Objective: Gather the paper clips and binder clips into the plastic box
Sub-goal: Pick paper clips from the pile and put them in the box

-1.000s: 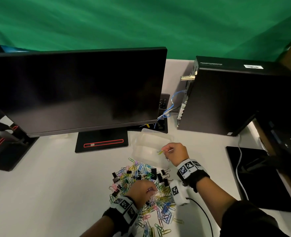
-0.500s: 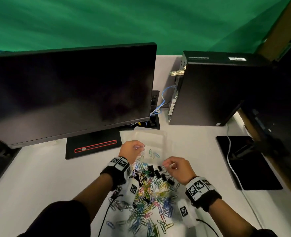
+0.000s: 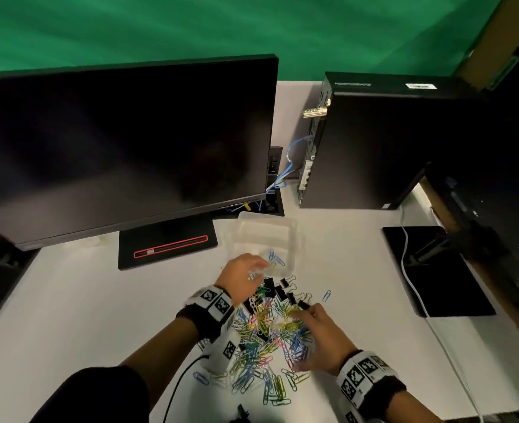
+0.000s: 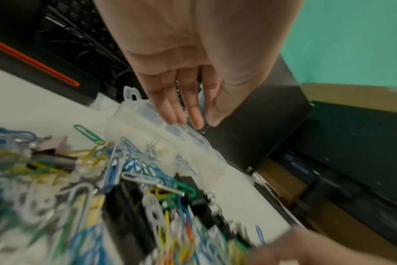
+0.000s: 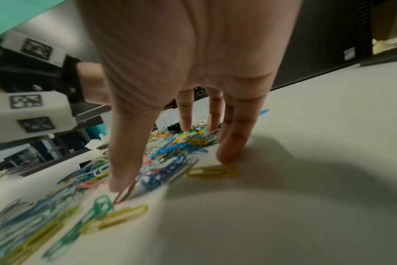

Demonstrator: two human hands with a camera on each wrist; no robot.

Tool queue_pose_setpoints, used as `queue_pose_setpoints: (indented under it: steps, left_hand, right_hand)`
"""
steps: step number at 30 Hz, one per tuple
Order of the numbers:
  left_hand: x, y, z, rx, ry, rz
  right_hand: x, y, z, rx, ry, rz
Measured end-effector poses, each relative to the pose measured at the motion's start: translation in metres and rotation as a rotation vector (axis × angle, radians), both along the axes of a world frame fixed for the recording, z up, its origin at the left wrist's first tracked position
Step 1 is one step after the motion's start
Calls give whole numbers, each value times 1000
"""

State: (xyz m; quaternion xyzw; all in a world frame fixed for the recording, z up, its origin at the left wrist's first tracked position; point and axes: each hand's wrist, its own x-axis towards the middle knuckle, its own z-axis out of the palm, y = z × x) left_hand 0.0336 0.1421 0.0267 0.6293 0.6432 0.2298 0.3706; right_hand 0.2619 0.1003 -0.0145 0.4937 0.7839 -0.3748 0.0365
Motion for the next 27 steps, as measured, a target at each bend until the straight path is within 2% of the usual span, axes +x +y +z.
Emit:
queue_pose_setpoints:
  steps: [4,6,11,15,20,27]
  left_hand:
    - [14,-34,-15,-74,176,-298]
    - [21,-46,-28,-112,269,-396]
    - [37,-61,-42,-97,397,-452]
    - [39,-62,-41,-35,471,-480]
    - [35,-53,-40,-45,372,-416]
    - [17,-41,-30,-127,13,-122]
  right_hand:
    - [-6,1,-9,26,59,-55]
    - [-7,1,-11,40,82,-62]
    - [-5,5,-9,52,108,-114]
    - [-2,12,-5,-29,154,-207]
    - [0,24,-2,-24,164,-236]
    - [-5,44,12,-43,176,-172]
